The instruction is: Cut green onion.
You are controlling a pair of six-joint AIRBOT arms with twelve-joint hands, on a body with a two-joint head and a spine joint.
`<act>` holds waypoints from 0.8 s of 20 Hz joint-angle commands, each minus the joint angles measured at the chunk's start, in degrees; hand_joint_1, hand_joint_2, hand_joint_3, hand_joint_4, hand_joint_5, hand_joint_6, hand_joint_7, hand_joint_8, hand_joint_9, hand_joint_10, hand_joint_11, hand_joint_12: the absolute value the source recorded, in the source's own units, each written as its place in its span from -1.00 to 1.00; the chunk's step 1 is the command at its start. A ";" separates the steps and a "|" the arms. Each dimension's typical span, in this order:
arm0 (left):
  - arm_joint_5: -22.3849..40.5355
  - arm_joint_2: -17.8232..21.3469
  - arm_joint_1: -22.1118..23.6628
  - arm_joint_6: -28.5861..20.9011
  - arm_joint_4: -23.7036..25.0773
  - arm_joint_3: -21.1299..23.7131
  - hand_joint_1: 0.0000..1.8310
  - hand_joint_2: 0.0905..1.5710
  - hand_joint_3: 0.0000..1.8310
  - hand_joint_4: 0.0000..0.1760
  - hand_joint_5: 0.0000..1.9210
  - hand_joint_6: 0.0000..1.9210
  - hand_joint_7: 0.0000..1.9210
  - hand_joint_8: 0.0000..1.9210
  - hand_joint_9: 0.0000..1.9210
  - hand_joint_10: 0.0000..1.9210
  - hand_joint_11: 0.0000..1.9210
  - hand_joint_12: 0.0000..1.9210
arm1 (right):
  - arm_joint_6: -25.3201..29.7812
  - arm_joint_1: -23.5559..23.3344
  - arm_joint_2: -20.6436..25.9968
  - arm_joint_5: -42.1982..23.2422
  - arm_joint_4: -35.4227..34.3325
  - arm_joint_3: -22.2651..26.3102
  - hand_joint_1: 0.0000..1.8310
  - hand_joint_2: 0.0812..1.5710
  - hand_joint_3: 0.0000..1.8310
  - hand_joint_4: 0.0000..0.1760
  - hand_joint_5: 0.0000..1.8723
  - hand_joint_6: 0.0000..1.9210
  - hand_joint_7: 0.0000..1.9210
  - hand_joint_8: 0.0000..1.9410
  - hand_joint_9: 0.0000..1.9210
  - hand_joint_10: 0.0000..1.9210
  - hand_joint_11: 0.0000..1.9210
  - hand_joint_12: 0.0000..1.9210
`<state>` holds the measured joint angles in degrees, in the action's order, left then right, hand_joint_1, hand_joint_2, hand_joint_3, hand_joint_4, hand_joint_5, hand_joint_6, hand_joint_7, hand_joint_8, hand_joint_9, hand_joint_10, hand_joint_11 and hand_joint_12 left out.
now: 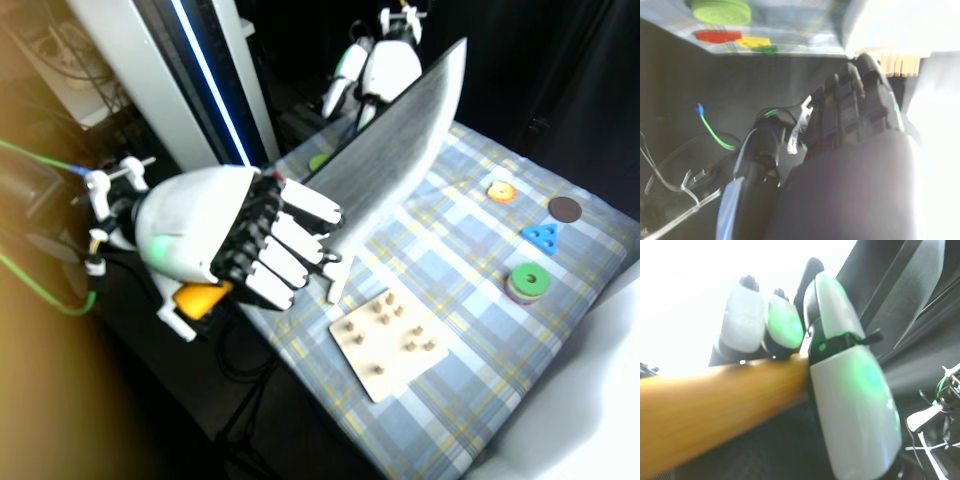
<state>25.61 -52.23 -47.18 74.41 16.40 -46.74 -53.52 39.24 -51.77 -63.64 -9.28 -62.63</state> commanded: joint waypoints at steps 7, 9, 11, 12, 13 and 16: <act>1.15 -1.72 1.95 -0.32 1.47 -0.92 -1.00 0.81 -0.99 -1.00 -0.72 -1.00 -0.69 -1.00 -0.73 -1.00 -0.95 -0.64 | 3.19 4.00 -0.53 -10.14 -2.59 0.28 0.72 0.51 -1.00 0.89 -0.03 1.00 0.24 1.00 0.46 1.00 0.52 1.00; 0.85 -1.72 2.06 -0.32 1.60 -0.91 -1.00 0.80 -1.00 -1.00 -0.73 -1.00 -0.69 -1.00 -0.73 -1.00 -0.94 -0.64 | 3.61 5.02 -0.54 -10.10 -2.81 0.37 0.69 0.50 -1.00 0.99 -0.06 1.00 0.18 1.00 0.40 1.00 0.49 1.00; 0.80 -1.69 2.14 -0.32 1.60 -0.92 -1.00 0.80 -1.00 -1.00 -0.73 -1.00 -0.68 -1.00 -0.73 -1.00 -0.94 -0.63 | 3.74 6.43 -0.46 -9.94 -3.35 0.51 0.68 0.49 -1.00 1.00 -0.08 1.00 0.16 1.00 0.39 1.00 0.48 1.00; 0.72 -1.71 2.25 -0.31 1.63 -0.92 -1.00 0.81 -1.00 -1.00 -0.74 -1.00 -0.69 -1.00 -0.73 -1.00 -0.95 -0.63 | 3.82 6.99 -0.46 -9.41 -3.43 0.52 0.71 0.47 -1.00 1.00 -0.06 1.00 0.19 1.00 0.42 1.00 0.50 1.00; 0.70 -1.72 2.34 -0.31 1.66 -0.90 -1.00 0.81 -1.00 -1.00 -0.75 -1.00 -0.69 -1.00 -0.74 -1.00 -0.95 -0.63 | 3.82 7.52 -0.43 -7.88 -3.40 0.42 0.76 0.45 -1.00 1.00 -0.06 1.00 0.18 1.00 0.42 1.00 0.51 1.00; 0.72 -1.73 2.36 -0.31 1.66 -0.83 -1.00 0.80 -1.00 -1.00 -0.77 -1.00 -0.71 -1.00 -0.76 -1.00 -0.98 -0.64 | 3.82 8.36 -0.74 -4.33 -3.36 -0.52 0.74 0.43 -1.00 1.00 0.04 1.00 0.32 1.00 0.52 1.00 0.57 1.00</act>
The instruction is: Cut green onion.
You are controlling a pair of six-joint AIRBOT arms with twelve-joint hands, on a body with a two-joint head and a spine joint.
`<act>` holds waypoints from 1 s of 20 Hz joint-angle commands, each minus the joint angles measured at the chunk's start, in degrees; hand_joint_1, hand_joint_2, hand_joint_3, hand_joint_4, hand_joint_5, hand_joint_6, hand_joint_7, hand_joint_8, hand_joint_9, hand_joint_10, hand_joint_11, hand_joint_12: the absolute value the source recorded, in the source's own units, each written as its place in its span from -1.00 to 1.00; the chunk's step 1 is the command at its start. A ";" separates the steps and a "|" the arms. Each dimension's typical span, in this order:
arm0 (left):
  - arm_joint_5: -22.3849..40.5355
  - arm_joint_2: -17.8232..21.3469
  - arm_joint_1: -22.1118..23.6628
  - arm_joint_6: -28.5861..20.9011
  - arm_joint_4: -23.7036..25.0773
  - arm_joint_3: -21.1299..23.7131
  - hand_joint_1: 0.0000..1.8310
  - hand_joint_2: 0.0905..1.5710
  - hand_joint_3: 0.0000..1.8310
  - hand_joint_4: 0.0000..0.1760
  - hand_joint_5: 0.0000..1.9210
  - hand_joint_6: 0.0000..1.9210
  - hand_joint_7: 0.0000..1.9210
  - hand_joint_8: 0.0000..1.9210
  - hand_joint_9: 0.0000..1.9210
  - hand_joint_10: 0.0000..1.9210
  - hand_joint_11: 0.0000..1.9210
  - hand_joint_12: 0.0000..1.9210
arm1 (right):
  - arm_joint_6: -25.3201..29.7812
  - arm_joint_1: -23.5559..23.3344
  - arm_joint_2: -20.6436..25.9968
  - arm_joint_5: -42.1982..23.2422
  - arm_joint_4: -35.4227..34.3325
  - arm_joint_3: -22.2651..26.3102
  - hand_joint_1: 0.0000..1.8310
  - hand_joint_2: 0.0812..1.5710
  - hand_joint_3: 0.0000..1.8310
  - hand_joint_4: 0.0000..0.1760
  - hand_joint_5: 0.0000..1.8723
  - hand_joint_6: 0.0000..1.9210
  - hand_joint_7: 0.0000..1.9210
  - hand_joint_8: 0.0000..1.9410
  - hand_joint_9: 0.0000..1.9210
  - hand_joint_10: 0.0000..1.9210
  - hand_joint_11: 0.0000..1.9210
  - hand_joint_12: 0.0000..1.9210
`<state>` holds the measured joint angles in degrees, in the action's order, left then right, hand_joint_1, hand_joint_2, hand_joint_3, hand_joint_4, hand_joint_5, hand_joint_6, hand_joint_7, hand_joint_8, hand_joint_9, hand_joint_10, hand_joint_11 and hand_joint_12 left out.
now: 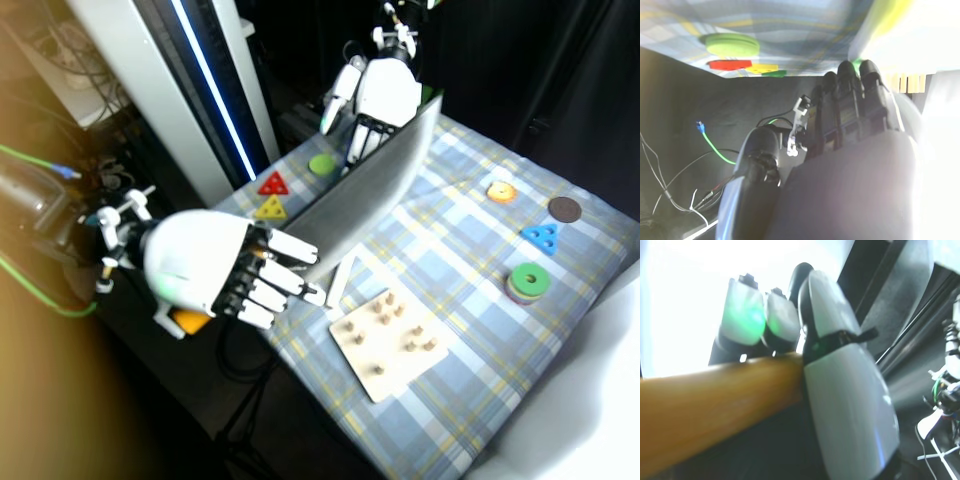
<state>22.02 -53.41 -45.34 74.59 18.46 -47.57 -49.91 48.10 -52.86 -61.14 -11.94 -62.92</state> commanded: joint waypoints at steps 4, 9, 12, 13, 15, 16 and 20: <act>4.52 -0.53 0.53 -0.55 -0.40 0.00 -1.00 0.81 -1.00 -1.00 -0.77 -1.00 -0.70 -1.00 -0.75 -1.00 -0.96 -0.62 | 0.72 -0.49 -0.54 -4.23 -0.21 -1.24 0.62 0.51 -0.98 1.00 0.12 1.00 0.36 1.00 0.54 1.00 0.61 1.00; 4.56 -0.52 0.53 -0.58 -0.40 0.03 -1.00 0.81 -1.00 -1.00 -0.72 -0.99 -0.64 -0.99 -0.70 -0.99 -0.91 -0.59 | 1.18 -0.52 -0.22 -4.94 -0.01 -1.39 0.62 0.54 -0.99 1.00 0.10 1.00 0.31 1.00 0.50 1.00 0.58 1.00; 4.56 -0.54 0.59 -0.58 -0.40 -0.03 -1.00 0.81 -1.00 -1.00 -0.73 -1.00 -0.65 -1.00 -0.70 -1.00 -0.92 -0.59 | 1.39 -0.61 -0.07 -6.02 -0.12 -1.41 0.65 0.54 -0.99 1.00 0.09 1.00 0.31 1.00 0.52 1.00 0.60 1.00; 4.57 -0.53 0.63 -0.58 -0.40 -0.03 -1.00 0.81 -1.00 -1.00 -0.74 -1.00 -0.65 -1.00 -0.71 -1.00 -0.93 -0.59 | 1.54 -0.82 -0.13 -6.78 -0.42 -1.51 0.67 0.53 -1.00 1.00 0.07 1.00 0.29 1.00 0.50 1.00 0.58 1.00; 4.52 -0.51 0.64 -0.58 -0.40 -0.04 -1.00 0.82 -1.00 -1.00 -0.76 -1.00 -0.67 -1.00 -0.73 -1.00 -0.93 -0.60 | 2.30 -1.56 -0.18 -9.20 -0.67 -1.70 0.66 0.53 -1.00 1.00 0.08 1.00 0.25 1.00 0.47 1.00 0.55 1.00; 4.43 -0.54 0.63 -0.58 -0.41 -0.08 -1.00 0.82 -1.00 -1.00 -0.77 -1.00 -0.68 -1.00 -0.73 -1.00 -0.93 -0.60 | 2.44 -2.75 -0.08 -11.19 -0.64 -1.66 0.66 0.53 -1.00 1.00 0.08 1.00 0.25 1.00 0.46 1.00 0.55 1.00; 4.47 -0.55 0.63 -0.58 -0.41 -0.11 -1.00 0.83 -1.00 -1.00 -0.78 -1.00 -0.69 -1.00 -0.74 -1.00 -0.95 -0.59 | 1.63 -5.74 0.52 -14.07 -0.52 -1.79 0.66 0.54 -1.00 1.00 -0.08 1.00 0.23 1.00 0.46 1.00 0.51 1.00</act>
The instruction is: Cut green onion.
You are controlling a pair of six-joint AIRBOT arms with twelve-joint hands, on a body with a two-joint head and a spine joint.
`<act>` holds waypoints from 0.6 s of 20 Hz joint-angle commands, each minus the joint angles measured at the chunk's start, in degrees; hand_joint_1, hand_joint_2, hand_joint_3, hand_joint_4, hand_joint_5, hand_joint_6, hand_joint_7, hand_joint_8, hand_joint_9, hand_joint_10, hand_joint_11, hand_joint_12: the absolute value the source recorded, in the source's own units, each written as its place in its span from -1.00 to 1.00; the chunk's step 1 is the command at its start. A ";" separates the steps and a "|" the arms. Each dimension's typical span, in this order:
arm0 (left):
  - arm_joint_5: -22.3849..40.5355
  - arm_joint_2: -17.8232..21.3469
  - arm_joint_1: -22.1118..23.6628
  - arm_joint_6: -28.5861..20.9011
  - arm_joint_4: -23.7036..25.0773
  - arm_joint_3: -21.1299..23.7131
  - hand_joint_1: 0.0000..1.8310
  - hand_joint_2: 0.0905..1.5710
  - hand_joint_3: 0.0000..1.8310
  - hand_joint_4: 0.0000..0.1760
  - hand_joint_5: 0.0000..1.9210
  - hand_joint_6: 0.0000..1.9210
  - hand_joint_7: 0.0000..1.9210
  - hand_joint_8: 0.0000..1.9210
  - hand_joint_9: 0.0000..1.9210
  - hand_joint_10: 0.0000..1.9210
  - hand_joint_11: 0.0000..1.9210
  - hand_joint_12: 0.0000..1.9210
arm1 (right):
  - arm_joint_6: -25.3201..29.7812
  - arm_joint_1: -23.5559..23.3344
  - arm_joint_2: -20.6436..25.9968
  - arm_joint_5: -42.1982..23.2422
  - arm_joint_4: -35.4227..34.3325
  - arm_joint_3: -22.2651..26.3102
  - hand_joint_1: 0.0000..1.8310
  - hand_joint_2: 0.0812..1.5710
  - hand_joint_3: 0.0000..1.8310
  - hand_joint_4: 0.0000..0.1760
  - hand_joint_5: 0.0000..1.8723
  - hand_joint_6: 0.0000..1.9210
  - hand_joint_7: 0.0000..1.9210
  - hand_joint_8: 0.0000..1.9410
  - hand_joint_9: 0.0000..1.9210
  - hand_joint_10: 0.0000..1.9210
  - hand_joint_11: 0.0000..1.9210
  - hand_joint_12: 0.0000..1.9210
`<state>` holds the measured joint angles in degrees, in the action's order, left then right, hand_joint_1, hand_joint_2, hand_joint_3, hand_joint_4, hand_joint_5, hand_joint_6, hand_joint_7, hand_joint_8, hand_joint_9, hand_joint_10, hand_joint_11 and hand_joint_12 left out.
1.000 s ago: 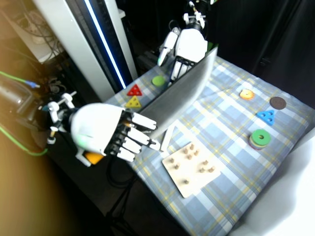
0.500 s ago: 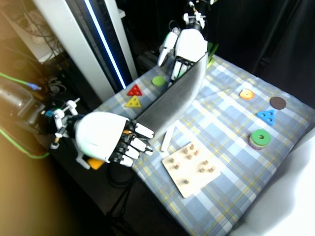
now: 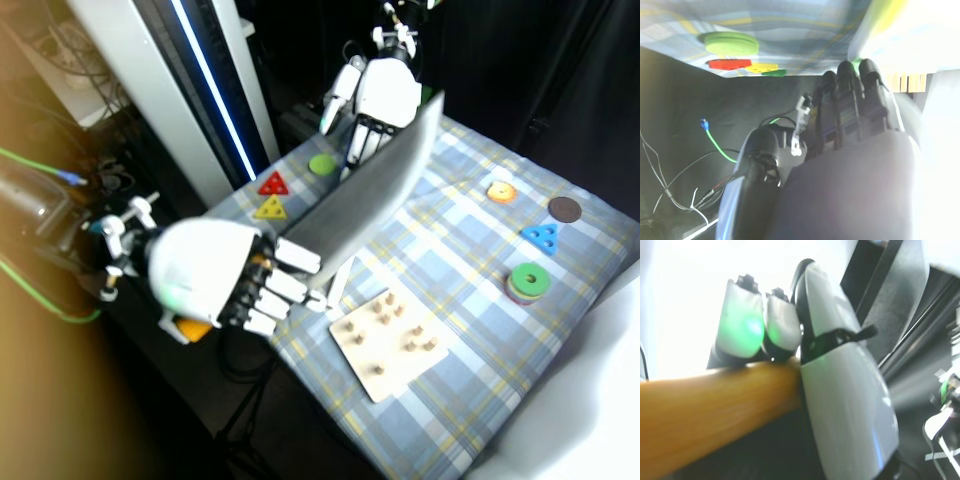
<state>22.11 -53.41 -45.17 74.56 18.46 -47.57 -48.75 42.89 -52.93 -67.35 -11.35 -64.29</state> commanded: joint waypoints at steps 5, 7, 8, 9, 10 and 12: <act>6.28 -0.08 0.48 -0.59 -1.96 -0.24 -1.00 0.84 -1.00 -1.00 -0.75 -1.00 -0.67 -1.00 -0.71 -1.00 -0.96 -0.50 | -0.61 -1.72 1.17 -4.79 -1.06 -2.11 0.58 0.56 -0.99 1.00 0.01 1.00 0.27 1.00 0.49 1.00 0.52 1.00; 9.26 1.33 0.48 -0.61 -3.54 0.27 -1.00 0.82 -1.00 -0.47 -0.77 -1.00 -0.72 -1.00 -0.75 -1.00 -0.99 -0.44 | -1.37 -3.02 1.17 -2.08 -1.12 -3.12 0.52 0.58 -0.99 1.00 0.00 1.00 0.28 1.00 0.47 1.00 0.50 1.00; 10.46 2.05 0.48 -0.61 -4.00 0.55 -1.00 0.82 -1.00 -0.09 -0.77 -1.00 -0.72 -1.00 -0.76 -1.00 -1.00 -0.45 | -1.40 -3.47 1.17 -1.12 -1.24 -3.67 0.49 0.59 -0.99 0.99 0.00 1.00 0.28 1.00 0.46 1.00 0.50 1.00; 12.06 3.16 0.49 -0.61 -4.39 1.05 -1.00 0.82 -1.00 0.14 -0.71 -0.99 -0.68 -0.99 -0.73 -0.99 -1.00 -0.41 | -1.40 -3.88 1.17 -0.39 -1.45 -4.17 0.50 0.58 -1.00 0.97 0.00 1.00 0.28 1.00 0.46 1.00 0.51 1.00; 13.33 4.16 0.51 -0.61 -4.67 1.51 -1.00 0.83 -1.00 0.22 -0.68 -0.99 -0.65 -0.99 -0.70 -0.99 -1.00 -0.35 | -1.41 -4.14 1.17 0.11 -1.71 -4.61 0.52 0.58 -1.00 0.95 0.01 1.00 0.28 1.00 0.46 1.00 0.52 1.00; 16.52 6.46 0.50 -0.61 -5.66 2.47 -1.00 0.80 -1.00 0.38 -0.71 -0.99 -0.69 -0.99 -0.74 -0.99 -1.00 -0.48 | -1.87 -5.06 1.13 1.76 -2.13 -5.52 0.59 0.53 -1.00 1.00 0.05 1.00 0.27 1.00 0.45 1.00 0.51 1.00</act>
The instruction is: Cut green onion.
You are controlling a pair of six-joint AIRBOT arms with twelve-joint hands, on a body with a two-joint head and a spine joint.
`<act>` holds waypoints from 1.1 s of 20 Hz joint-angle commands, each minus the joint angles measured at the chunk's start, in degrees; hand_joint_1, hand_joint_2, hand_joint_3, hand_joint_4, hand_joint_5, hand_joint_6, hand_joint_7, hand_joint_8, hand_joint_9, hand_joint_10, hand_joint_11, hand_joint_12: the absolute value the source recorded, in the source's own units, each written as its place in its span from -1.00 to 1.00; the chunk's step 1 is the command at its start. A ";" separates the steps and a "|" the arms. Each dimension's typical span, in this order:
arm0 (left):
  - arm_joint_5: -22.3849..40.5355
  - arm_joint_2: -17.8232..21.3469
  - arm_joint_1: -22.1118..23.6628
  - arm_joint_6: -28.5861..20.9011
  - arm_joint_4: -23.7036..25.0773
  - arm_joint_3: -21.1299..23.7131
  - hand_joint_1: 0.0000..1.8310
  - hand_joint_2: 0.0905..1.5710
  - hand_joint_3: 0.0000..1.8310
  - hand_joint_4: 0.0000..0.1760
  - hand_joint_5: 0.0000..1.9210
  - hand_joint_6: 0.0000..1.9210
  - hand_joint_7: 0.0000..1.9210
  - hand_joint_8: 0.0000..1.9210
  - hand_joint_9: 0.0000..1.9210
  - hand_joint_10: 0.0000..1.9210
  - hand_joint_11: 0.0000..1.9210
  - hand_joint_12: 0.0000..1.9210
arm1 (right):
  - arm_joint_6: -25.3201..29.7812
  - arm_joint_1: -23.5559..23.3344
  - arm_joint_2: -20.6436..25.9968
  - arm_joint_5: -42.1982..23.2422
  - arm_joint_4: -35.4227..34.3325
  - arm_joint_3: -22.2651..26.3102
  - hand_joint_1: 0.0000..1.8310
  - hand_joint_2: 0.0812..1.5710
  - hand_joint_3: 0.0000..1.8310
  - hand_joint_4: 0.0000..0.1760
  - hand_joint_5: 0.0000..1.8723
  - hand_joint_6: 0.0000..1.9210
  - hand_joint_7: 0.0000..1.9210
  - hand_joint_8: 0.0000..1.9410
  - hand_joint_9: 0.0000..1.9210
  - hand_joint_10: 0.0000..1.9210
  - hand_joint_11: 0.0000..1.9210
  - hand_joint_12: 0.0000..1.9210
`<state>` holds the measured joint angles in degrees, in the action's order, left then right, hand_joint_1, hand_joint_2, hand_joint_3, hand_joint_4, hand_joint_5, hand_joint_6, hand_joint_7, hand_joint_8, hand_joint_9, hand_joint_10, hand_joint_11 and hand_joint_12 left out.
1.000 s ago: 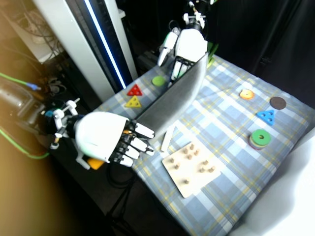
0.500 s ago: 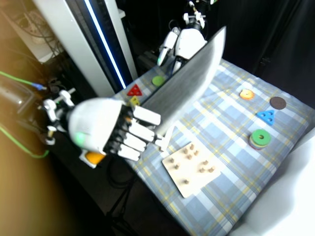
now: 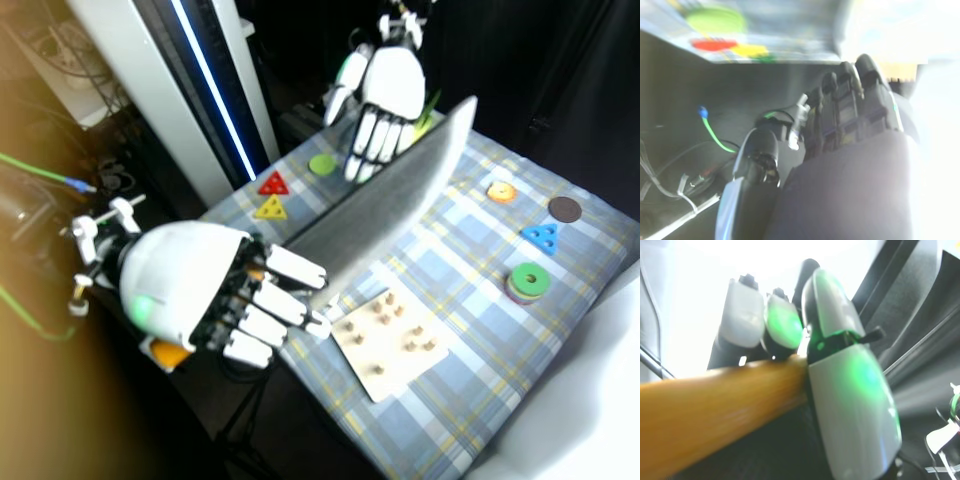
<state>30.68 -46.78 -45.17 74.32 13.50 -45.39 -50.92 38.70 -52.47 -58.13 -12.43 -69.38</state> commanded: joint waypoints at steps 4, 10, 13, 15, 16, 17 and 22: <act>9.48 0.78 0.52 -0.34 -0.70 1.02 -1.00 0.80 -1.00 0.17 -0.67 -1.00 -0.62 -1.00 -0.68 -1.00 -1.00 -0.19 | -0.44 -1.94 -0.04 -5.09 -1.97 -1.99 0.71 0.48 -1.00 1.00 0.09 1.00 0.29 1.00 0.46 1.00 0.53 1.00; 9.22 0.95 0.13 -0.37 -1.06 1.04 -1.00 0.78 -1.00 0.22 -0.70 -1.00 -0.67 -1.00 -0.72 -1.00 -1.00 -0.37 | -0.79 -2.14 -1.37 -1.44 -3.71 -4.55 0.50 0.51 -1.00 0.99 0.09 1.00 0.38 1.00 0.56 1.00 0.62 1.00; 8.83 1.05 -0.25 -0.38 -1.07 1.21 -1.00 0.78 -1.00 0.39 -0.76 -1.00 -0.72 -1.00 -0.76 -1.00 -1.00 -0.56 | -1.65 -2.99 -1.85 0.91 -3.73 -5.55 0.53 0.49 -1.00 0.98 0.12 1.00 0.34 1.00 0.52 1.00 0.58 1.00; 8.73 1.04 -0.35 -0.38 -1.44 1.20 -1.00 0.80 -1.00 0.28 -0.71 -1.00 -0.67 -1.00 -0.70 -1.00 -1.00 -0.39 | -1.65 -3.03 -1.85 1.68 -4.29 -5.99 0.48 0.53 -0.99 0.92 0.16 1.00 0.33 1.00 0.50 1.00 0.57 1.00; 8.68 1.03 -0.36 -0.38 -1.50 1.19 -1.00 0.80 -1.00 0.28 -0.71 -1.00 -0.67 -1.00 -0.70 -1.00 -1.00 -0.39 | -1.67 -3.03 -1.85 1.89 -4.42 -6.06 0.48 0.53 -0.99 0.92 0.16 1.00 0.33 1.00 0.50 1.00 0.57 1.00; 8.59 0.99 -0.36 -0.38 -1.53 1.18 -1.00 0.80 -1.00 0.30 -0.72 -1.00 -0.68 -1.00 -0.70 -1.00 -1.00 -0.43 | -1.82 -3.03 -1.85 2.29 -4.53 -6.10 0.47 0.53 -0.99 0.91 0.16 1.00 0.32 1.00 0.48 1.00 0.56 1.00; 8.53 0.96 -0.45 -0.38 -1.85 1.18 -1.00 0.80 -1.00 0.28 -0.70 -1.00 -0.67 -1.00 -0.69 -1.00 -1.00 -0.41 | -2.17 -3.03 -2.70 4.24 -5.20 -6.81 0.44 0.54 -1.00 0.98 0.03 1.00 0.26 1.00 0.42 1.00 0.51 1.00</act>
<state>32.64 -45.82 -45.95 74.32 12.45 -44.38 -53.43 36.58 -55.66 -46.92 -16.67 -75.75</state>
